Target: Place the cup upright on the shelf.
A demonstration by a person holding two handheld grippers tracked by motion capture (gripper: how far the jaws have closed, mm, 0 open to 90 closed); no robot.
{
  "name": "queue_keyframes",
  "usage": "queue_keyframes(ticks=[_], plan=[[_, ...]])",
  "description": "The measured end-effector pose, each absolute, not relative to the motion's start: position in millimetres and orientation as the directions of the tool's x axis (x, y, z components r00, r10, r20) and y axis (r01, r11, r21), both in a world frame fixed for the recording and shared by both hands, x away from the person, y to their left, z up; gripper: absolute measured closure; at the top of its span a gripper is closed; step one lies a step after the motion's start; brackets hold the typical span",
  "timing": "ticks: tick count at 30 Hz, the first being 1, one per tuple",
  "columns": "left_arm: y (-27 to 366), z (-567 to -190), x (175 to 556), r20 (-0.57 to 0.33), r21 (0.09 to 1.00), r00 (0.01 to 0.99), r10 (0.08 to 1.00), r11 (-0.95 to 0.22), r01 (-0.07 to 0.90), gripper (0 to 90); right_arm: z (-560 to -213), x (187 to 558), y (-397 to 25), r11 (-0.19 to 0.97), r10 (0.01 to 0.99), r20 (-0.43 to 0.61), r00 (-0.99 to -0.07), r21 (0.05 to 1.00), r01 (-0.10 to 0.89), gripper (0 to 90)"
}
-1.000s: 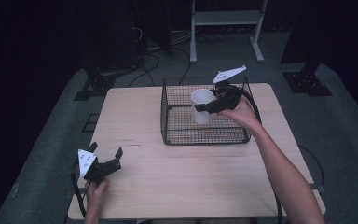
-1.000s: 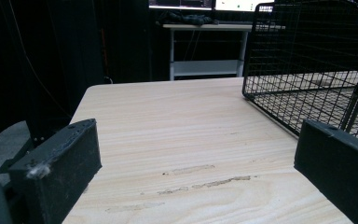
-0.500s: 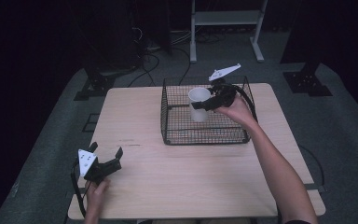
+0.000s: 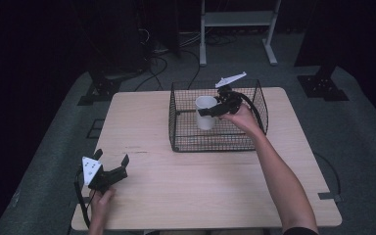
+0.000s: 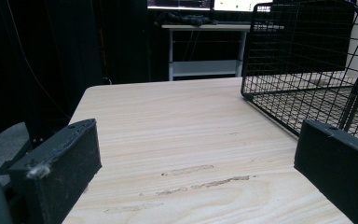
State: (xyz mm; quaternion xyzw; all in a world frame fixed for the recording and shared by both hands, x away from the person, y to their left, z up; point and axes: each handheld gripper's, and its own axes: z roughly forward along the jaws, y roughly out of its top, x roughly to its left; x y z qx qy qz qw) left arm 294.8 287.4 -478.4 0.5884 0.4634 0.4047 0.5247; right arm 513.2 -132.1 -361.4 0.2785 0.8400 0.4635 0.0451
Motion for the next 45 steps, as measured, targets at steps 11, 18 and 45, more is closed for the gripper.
queue_keyframes(ticks=[11, 18, 45], plan=[[287, -478, 295, -0.010, 0.992, 0.243, 0.970, -0.020, 0.121, 0.0, -369, 522, -119, 0.445, 0.498, 0.179, -0.848, 0.787, 0.427, 18.5], [288, -478, 295, -0.011, 0.992, 0.243, 0.970, -0.019, 0.121, 0.0, -378, 529, -117, 0.452, 0.514, 0.194, -0.835, 0.766, 0.457, 18.5], [288, -478, 295, -0.015, 0.992, 0.243, 0.970, -0.015, 0.122, 0.0, -401, 541, -112, 0.540, 0.551, 0.164, -0.818, 0.677, 0.500, 18.4]])
